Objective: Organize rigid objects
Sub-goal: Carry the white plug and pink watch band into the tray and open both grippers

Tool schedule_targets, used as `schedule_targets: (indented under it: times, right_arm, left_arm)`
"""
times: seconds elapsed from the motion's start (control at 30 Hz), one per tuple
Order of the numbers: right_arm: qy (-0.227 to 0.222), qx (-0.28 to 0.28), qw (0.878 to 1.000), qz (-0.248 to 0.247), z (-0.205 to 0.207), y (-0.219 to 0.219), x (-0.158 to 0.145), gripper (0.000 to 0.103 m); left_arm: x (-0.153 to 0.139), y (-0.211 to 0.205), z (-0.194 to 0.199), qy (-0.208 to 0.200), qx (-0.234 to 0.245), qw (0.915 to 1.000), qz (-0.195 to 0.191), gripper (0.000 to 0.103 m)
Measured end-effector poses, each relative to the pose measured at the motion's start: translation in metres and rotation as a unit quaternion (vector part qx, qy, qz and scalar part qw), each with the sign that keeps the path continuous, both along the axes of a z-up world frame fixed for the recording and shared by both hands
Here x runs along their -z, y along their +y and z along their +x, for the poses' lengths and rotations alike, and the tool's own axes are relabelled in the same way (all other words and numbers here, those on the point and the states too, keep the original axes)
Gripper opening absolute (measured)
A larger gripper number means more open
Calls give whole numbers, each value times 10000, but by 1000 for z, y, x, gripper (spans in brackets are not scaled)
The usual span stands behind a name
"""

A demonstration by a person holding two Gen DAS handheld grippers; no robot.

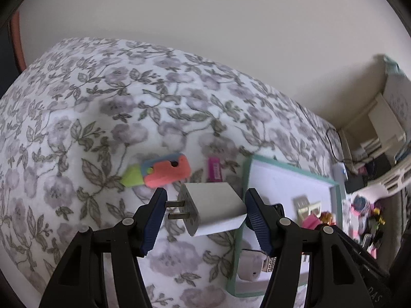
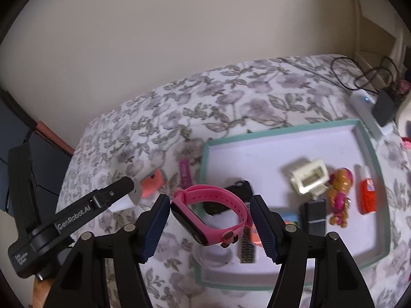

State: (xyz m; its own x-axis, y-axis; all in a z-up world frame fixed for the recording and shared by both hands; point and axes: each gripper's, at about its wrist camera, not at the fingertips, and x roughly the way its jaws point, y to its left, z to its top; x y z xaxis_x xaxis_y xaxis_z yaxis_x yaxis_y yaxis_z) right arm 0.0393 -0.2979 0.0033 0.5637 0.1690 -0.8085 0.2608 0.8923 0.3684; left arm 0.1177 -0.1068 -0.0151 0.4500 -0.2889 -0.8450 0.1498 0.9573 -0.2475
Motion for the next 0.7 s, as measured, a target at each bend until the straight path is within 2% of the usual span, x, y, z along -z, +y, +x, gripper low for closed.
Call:
schedule_targets:
  times: [0.3,0.7]
  right_arm:
    - [161,224,9995,-163,-8,-23,7,68]
    - [180,479,9986,-100,-13,-46,10,68]
  left_arm:
    - [-2,-35,-17,-135,441,9988,150,64]
    - [3,-67,-32,-152,866,9955,348,64]
